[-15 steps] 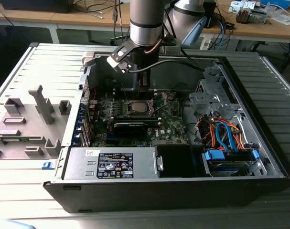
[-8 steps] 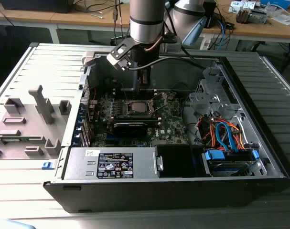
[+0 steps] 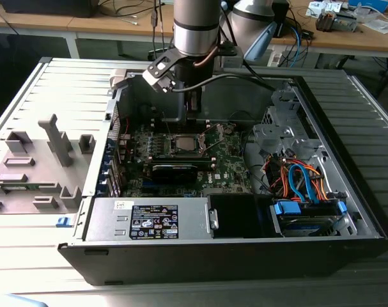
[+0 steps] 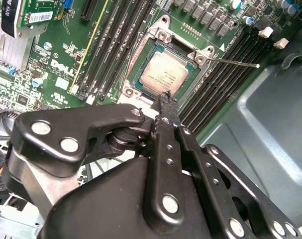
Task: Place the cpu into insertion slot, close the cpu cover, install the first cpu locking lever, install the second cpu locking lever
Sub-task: 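Place the cpu into insertion slot, then close the cpu cover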
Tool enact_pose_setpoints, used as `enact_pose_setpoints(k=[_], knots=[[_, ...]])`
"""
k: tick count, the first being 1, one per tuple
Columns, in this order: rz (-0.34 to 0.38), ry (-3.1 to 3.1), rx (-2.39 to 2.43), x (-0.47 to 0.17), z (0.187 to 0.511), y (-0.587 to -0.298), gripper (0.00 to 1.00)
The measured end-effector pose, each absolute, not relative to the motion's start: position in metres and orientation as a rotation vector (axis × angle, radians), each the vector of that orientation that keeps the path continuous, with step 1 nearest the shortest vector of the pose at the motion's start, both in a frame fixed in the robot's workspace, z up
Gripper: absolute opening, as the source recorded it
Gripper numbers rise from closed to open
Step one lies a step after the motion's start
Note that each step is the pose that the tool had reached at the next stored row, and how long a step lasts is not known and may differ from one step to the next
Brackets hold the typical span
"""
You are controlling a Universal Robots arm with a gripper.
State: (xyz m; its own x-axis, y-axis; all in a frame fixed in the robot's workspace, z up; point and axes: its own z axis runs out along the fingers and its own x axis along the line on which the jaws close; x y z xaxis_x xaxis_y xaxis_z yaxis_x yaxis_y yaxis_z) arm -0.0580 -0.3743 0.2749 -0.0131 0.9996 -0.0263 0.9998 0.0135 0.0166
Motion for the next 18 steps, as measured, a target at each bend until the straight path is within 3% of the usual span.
enact_pose_setpoints(k=[18], knots=[[-0.01, 2.215, 2.185, -0.0556, 0.2803, -0.3751, 0.11]])
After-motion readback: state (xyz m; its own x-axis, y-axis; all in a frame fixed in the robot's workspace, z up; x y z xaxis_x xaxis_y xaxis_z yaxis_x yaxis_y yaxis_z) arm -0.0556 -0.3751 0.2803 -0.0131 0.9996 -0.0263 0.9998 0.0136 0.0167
